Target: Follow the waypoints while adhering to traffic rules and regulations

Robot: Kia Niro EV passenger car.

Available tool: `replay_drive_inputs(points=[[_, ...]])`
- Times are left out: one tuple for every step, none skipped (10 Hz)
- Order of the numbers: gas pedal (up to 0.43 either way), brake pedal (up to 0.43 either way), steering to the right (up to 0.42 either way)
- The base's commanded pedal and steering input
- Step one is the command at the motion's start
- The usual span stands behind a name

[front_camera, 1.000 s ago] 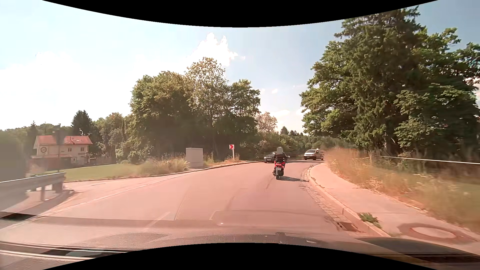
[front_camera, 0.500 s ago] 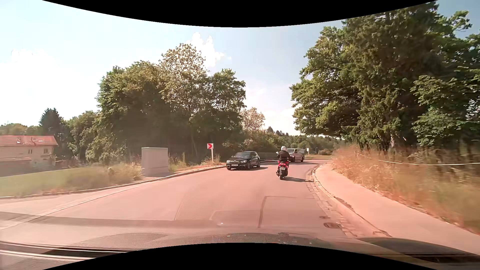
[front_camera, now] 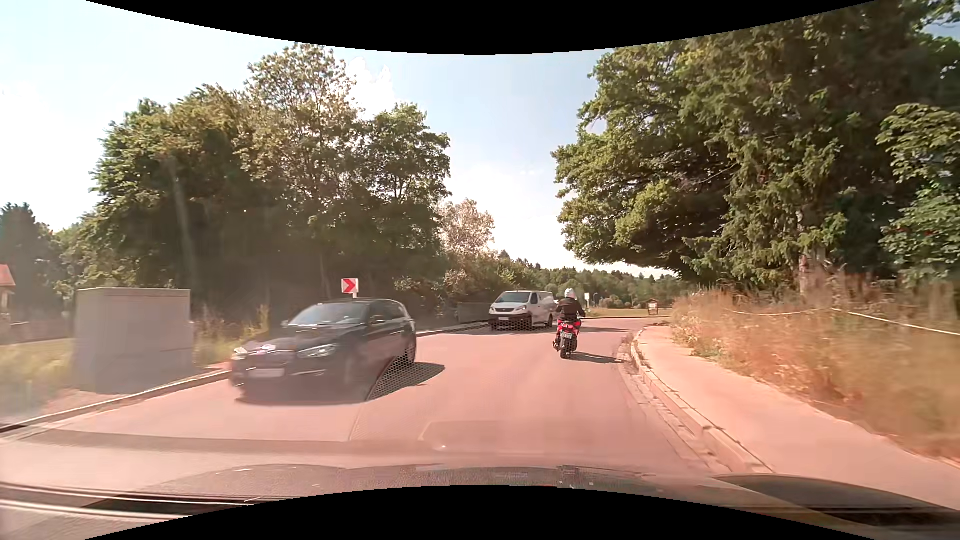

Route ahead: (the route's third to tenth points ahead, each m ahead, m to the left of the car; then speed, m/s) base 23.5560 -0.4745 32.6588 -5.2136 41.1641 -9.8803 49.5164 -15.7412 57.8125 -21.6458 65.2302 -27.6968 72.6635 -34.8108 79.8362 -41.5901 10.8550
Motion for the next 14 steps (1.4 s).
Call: replay_drive_inputs(points=[[0.189,0.006,0.075],[0.189,0.006,0.075],[0.189,0.006,0.075],[0.189,0.006,0.075],[0.189,0.006,0.075],[0.189,0.006,0.075],[0.177,0.006,0.075],[0.169,0.006,0.075],[0.157,0.006,0.075],[0.157,0.006,0.075],[0.157,0.006,0.074],[0.157,0.006,0.074],[0.157,0.006,0.073],[0.157,0.006,0.071]])
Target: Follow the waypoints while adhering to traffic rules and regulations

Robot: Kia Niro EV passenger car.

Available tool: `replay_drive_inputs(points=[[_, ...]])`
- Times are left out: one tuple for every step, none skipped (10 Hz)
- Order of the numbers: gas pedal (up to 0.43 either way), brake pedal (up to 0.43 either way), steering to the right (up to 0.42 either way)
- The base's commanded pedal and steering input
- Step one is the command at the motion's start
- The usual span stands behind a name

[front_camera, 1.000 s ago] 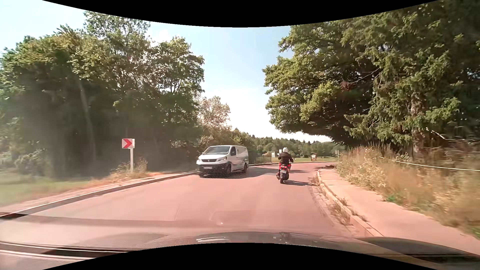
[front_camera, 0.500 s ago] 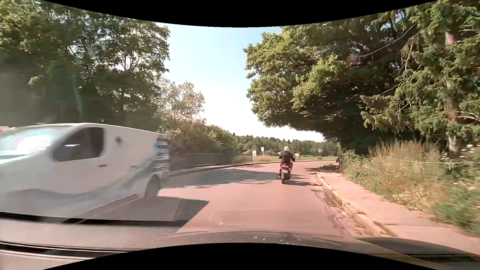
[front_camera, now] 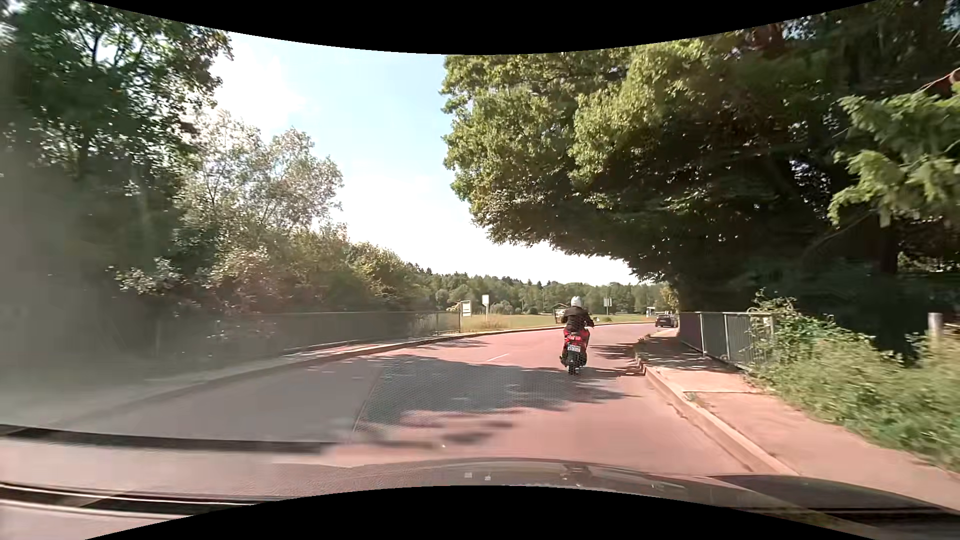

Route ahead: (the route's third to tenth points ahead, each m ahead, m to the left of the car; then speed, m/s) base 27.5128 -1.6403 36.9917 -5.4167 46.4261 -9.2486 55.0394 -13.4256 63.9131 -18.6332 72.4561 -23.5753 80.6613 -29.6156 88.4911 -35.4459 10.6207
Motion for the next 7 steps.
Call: replay_drive_inputs(points=[[0.157,0.006,0.070],[0.157,0.006,0.069],[0.157,0.006,0.067],[0.157,0.006,0.066],[0.157,0.006,0.066],[0.157,0.006,0.066],[0.157,0.006,0.066]])
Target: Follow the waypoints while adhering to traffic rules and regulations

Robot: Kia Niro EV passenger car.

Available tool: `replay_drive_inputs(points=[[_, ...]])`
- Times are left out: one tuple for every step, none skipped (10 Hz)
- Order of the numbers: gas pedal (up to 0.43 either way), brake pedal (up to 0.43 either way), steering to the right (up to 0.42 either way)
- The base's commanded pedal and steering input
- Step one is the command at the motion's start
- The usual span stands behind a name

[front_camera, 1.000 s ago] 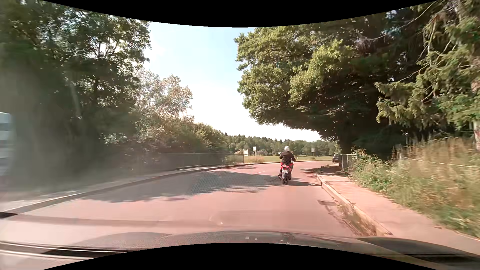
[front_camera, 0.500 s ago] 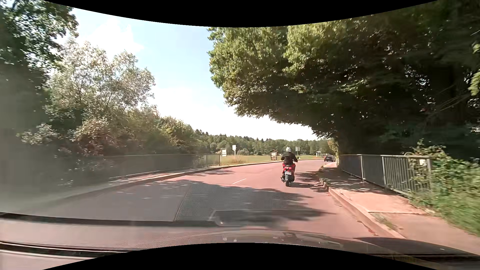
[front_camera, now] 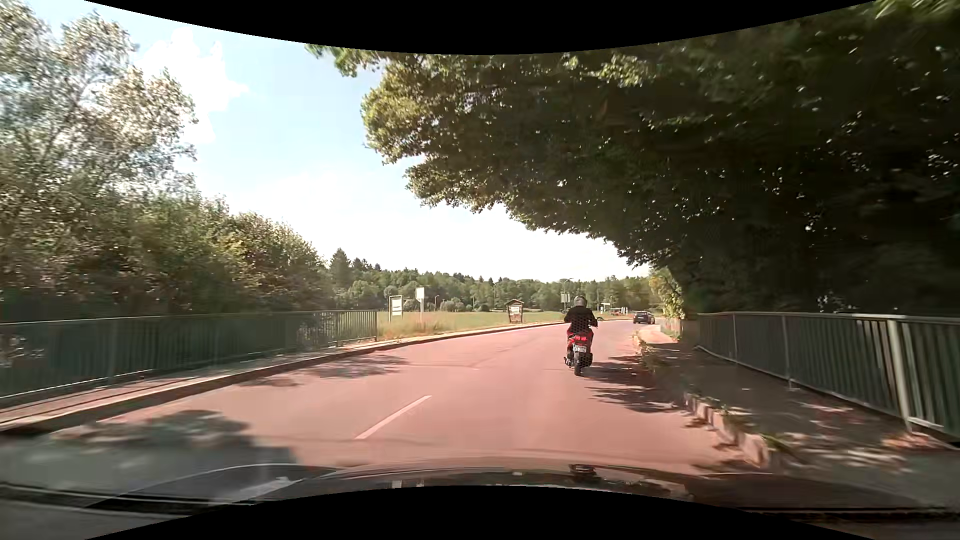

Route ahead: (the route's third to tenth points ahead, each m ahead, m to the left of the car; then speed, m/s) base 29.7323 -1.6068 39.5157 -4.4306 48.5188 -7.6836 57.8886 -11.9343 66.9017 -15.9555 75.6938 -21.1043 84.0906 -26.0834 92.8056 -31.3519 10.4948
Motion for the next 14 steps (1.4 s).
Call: replay_drive_inputs(points=[[0.157,0.006,0.066],[0.157,0.006,0.066],[0.157,0.006,0.066],[0.157,0.006,0.066],[0.157,0.006,0.064],[0.157,0.006,0.064],[0.157,0.006,0.064],[0.157,0.006,0.063],[0.157,0.006,0.063],[0.157,0.006,0.063],[0.157,0.006,0.060],[0.157,0.006,0.058],[0.157,0.006,0.058],[0.157,0.006,0.056]])
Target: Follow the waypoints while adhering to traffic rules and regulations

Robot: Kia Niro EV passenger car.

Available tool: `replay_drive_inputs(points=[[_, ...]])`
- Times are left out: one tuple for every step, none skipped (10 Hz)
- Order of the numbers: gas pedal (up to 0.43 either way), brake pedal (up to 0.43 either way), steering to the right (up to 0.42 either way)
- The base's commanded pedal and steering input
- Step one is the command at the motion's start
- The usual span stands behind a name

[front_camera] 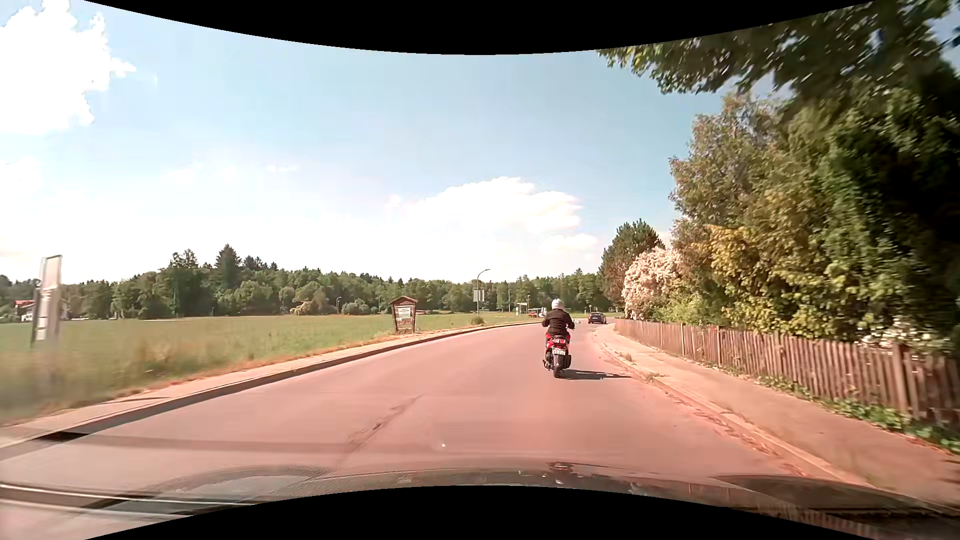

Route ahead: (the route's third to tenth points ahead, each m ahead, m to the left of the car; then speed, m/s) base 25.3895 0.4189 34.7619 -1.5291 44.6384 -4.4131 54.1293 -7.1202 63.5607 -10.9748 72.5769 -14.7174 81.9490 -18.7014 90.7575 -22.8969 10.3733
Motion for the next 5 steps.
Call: replay_drive_inputs(points=[[0.169,0.006,0.054],[0.169,0.006,0.052],[0.169,0.006,0.049],[0.169,0.006,0.045],[0.177,0.006,0.041]])
